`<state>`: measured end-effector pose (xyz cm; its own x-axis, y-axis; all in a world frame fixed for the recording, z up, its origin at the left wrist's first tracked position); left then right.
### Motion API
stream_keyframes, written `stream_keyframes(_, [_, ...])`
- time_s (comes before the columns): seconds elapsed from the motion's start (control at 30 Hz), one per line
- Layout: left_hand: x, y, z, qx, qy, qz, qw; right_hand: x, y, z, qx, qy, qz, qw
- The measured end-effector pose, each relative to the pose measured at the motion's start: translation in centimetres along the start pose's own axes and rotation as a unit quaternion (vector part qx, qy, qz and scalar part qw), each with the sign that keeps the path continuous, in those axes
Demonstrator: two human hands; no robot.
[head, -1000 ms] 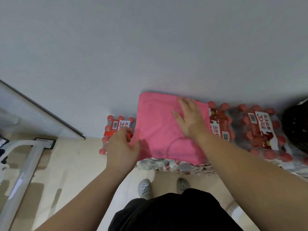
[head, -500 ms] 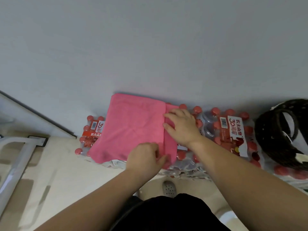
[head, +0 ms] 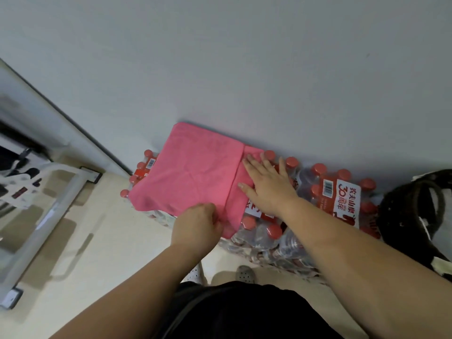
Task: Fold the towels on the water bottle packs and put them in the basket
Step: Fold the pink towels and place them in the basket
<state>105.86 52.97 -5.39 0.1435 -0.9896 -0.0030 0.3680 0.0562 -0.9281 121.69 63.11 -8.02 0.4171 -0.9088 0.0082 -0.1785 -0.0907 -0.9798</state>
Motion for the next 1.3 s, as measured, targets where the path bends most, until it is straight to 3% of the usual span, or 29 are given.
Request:
stream_keyframes(0.2, [0.8, 0.2, -0.8, 0.02, -0.009, 0.019, 1.0, -0.9, -1.9, -2.0, -0.064, 0.018, 0.067, 0.996])
stream_keyframes(0.53, [0.2, -0.9, -1.7, 0.085, 0.011, 0.023, 0.996, -2.9, -1.8, -3.1, -0.081, 0.113, 0.011, 0.99])
stream_keyframes(0.7, [0.0, -4.6, -1.0, 0.134, 0.004, 0.049, 0.99, -2.1, -5.4, -3.8, -0.156, 0.117, 0.13, 0.972])
stream_keyframes(0.83, [0.9, -6.1, 0.8, 0.17, 0.049, 0.06, 0.982, 0.1, -7.2, -2.6, -0.197, 0.113, 0.207, 0.952])
stream_keyframes(0.9, [1.6, -4.7, 1.4, 0.166, 0.055, 0.023, 0.984, 0.9, -6.2, -1.3, -0.186, 0.138, 0.181, 0.956])
stream_keyframes(1.03, [2.1, 0.4, 1.2, 0.1, 0.041, -0.076, 0.991, 1.9, -2.0, -0.8, -0.089, 0.141, 0.031, 0.986])
stream_keyframes(1.2, [1.7, 2.4, 1.0, 0.088, 0.048, -0.12, 0.988, 1.8, -2.2, -0.9, -0.089, 0.148, 0.036, 0.984])
stream_keyframes(1.3, [1.6, 1.2, 1.5, 0.105, 0.068, -0.105, 0.987, 1.8, -3.9, -1.1, -0.118, 0.143, 0.095, 0.978])
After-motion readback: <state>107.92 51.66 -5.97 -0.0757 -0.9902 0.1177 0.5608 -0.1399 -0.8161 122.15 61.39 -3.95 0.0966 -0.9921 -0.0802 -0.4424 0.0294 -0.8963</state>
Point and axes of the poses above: each hand's wrist, its own x-axis away from the middle knuckle, its own y-axis out of the palm, z = x × y, the point moved 8 cm from there along -x, towards the middle knuckle, and after that the axes turned 12 degrees about z, right-handed, at the moved point
